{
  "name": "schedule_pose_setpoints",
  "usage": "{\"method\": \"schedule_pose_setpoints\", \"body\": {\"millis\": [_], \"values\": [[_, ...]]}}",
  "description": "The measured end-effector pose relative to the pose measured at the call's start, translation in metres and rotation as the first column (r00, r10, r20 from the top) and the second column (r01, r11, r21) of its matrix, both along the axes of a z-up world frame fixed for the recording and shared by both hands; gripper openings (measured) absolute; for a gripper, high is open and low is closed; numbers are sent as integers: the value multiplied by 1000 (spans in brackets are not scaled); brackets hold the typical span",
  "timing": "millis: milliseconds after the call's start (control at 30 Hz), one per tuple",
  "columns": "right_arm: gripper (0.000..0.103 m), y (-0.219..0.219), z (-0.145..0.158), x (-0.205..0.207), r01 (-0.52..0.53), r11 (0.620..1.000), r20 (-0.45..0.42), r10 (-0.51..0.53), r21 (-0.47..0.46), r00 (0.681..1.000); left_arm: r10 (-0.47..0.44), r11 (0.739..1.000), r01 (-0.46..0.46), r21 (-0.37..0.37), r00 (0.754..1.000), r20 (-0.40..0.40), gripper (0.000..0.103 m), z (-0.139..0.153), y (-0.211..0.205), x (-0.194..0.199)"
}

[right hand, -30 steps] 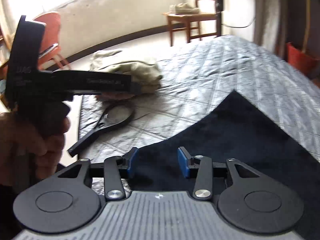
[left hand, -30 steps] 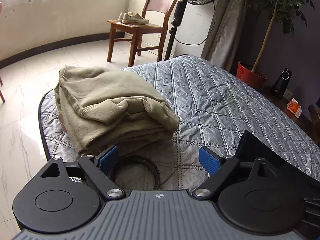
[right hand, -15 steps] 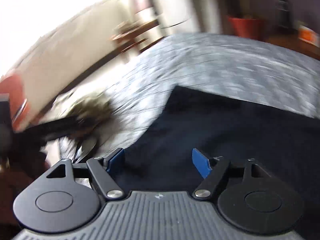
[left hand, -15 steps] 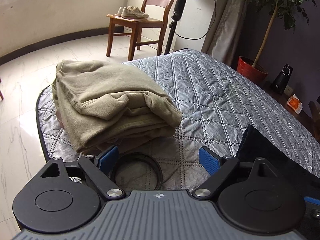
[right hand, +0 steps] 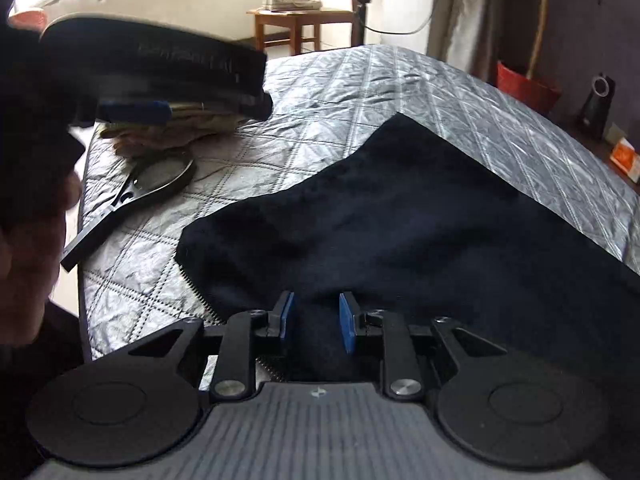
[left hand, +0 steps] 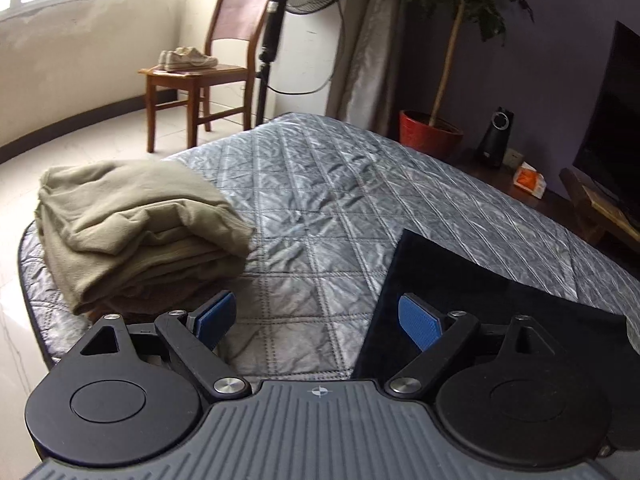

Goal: Fold clothes

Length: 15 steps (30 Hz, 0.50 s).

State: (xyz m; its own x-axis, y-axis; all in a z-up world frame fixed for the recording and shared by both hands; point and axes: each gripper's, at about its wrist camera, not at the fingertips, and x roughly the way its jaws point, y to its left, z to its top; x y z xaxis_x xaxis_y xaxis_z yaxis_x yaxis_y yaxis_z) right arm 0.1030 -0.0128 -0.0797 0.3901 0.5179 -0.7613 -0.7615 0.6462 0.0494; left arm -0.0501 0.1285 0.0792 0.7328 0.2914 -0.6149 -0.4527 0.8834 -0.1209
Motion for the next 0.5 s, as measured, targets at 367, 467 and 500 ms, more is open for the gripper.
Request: {"method": "schedule_pose_setpoints", "body": {"millis": [367,467,500], "values": [[59,-306,10,14,853,373,-420,-752,366,508,-286,956,285,69,958,-1,92,-10,-74,18],[56,-390,-7,-8,914,54,-533,-798,402,282,-304,950,304,68,953,-4,92,-13,-82,20],[57,-409,-11,-14,908,-9,-545,-802,419,243,-309,949,308,67,951,-7,92,-14,-84,21]]}}
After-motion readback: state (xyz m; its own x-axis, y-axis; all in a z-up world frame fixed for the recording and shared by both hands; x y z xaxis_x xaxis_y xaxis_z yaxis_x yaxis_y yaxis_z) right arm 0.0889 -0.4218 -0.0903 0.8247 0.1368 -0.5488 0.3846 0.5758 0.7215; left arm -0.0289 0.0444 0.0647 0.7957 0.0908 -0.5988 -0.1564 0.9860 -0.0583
